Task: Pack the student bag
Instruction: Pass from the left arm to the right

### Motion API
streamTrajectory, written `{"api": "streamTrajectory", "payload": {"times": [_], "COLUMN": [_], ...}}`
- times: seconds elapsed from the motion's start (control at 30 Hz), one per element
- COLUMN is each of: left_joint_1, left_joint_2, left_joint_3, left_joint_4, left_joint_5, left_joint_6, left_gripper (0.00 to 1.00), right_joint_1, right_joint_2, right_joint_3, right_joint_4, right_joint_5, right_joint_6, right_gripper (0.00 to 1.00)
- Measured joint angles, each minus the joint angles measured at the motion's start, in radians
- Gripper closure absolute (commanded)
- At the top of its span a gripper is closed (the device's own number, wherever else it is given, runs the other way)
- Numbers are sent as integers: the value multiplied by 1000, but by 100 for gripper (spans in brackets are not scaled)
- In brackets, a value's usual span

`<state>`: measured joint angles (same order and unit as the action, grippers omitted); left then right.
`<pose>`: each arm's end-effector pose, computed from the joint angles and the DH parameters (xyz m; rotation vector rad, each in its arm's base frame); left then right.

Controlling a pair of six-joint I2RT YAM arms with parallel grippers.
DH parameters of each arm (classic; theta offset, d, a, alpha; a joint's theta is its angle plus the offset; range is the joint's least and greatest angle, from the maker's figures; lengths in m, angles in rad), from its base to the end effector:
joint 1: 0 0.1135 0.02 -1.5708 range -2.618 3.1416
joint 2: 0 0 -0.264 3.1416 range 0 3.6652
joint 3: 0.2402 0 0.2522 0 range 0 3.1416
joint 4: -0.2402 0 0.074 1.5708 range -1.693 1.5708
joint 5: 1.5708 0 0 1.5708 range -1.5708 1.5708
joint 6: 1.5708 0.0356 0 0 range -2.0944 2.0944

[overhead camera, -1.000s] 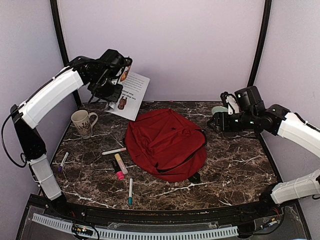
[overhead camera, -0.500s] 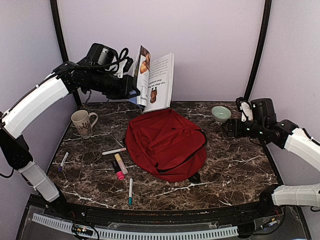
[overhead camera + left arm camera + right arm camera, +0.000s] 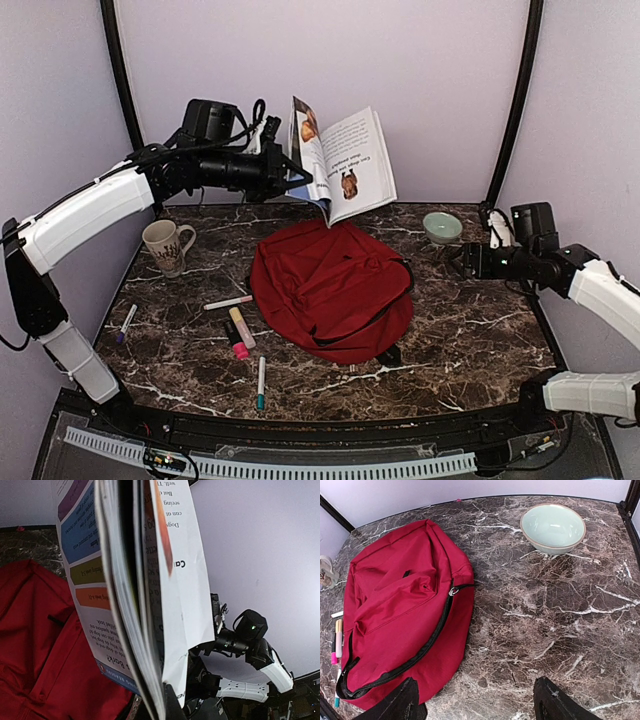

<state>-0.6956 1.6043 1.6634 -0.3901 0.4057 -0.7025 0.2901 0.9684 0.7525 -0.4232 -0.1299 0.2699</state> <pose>0.2756 -0.2484 0.4170 0.2989 2.0862 -1.2860 0.2002 0.0646 0.2720 -0.0959 2.2392 0.4513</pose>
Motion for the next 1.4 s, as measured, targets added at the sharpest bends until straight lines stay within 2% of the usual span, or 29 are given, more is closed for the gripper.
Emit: {"api": "streamTrajectory", "payload": {"times": [0.37,0.5,0.63,0.8,0.9,1.03,1.2,1.4], "left_joint_1": [57,56,54,47,45,37,18,5], "left_joint_2": [64,87,88,88,89,102,146,212], "left_joint_3": [-10,-83,-132,-163,-167,-166,-155,-140], "left_joint_4": [377,580,666,747,796,875,941,1024], "left_joint_5": [248,343,387,417,426,429,433,432], "left_joint_6": [-242,-390,-475,-535,-566,-600,-638,-693], "left_gripper": [100,100,100,100,100,100,100,100], "right_joint_1": [-73,-93,-101,-103,-103,-102,-43,85], "right_joint_2": [97,155,207,225,224,211,262,349], "right_joint_3": [97,159,190,190,180,98,101,169], "right_joint_4": [-32,-25,-18,49,189,575,887,1102], "right_joint_5": [-29,-69,-181,-444,-611,-761,-810,-800], "right_joint_6": [-1,24,62,174,325,700,1036,1253], "right_gripper": [20,22,22,18,15,14,14,18]}}
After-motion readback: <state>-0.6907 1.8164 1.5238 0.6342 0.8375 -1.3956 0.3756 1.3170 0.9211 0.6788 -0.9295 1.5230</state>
